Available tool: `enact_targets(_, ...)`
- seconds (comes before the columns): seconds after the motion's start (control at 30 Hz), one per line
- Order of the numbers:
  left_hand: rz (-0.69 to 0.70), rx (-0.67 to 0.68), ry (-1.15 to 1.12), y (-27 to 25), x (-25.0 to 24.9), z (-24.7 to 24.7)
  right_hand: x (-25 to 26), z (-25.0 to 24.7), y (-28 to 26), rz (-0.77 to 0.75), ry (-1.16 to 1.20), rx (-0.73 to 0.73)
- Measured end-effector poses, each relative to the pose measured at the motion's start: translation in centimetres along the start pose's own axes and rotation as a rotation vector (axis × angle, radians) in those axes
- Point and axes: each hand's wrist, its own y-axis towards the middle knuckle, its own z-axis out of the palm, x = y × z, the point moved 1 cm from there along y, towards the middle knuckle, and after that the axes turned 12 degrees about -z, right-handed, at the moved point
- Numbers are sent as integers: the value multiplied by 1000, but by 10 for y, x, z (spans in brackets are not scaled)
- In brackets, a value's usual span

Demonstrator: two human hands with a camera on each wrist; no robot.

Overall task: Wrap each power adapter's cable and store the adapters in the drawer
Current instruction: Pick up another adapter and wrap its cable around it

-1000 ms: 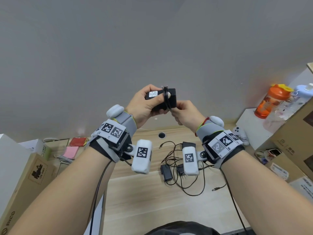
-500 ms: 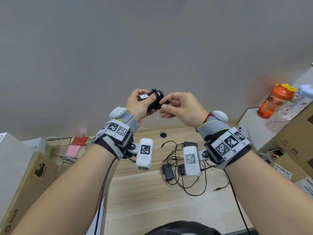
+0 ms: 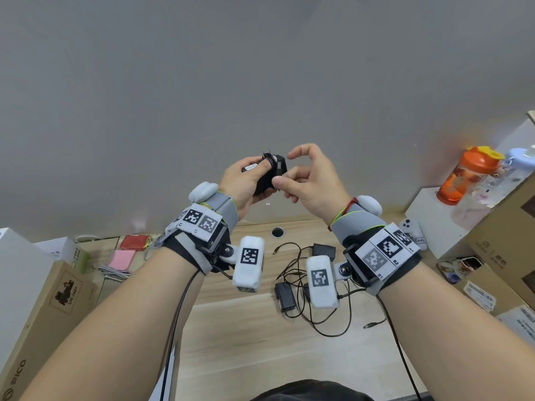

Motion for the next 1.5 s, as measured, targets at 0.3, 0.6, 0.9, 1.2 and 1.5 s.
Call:
enact_targets(0.3, -57, 66, -38, -3, -2, 5, -6, 3, 3, 143, -189, -67)
enact_targets(0.6, -56, 74, 9, -6, -1, 9, -7, -3, 9, 31, -528, -161)
enact_targets(0.9, -70, 98, 80, -9, 4, 7, -11, 0, 6, -111, -453, -174)
enact_targets(1.2, -34, -39, 100, -3, 6, -9, -10, 1, 9, -71, -165, 16)
enact_targets(1.5, -121, 34, 192, -7, 0, -11, -8, -9, 14, -189, -354, 21)
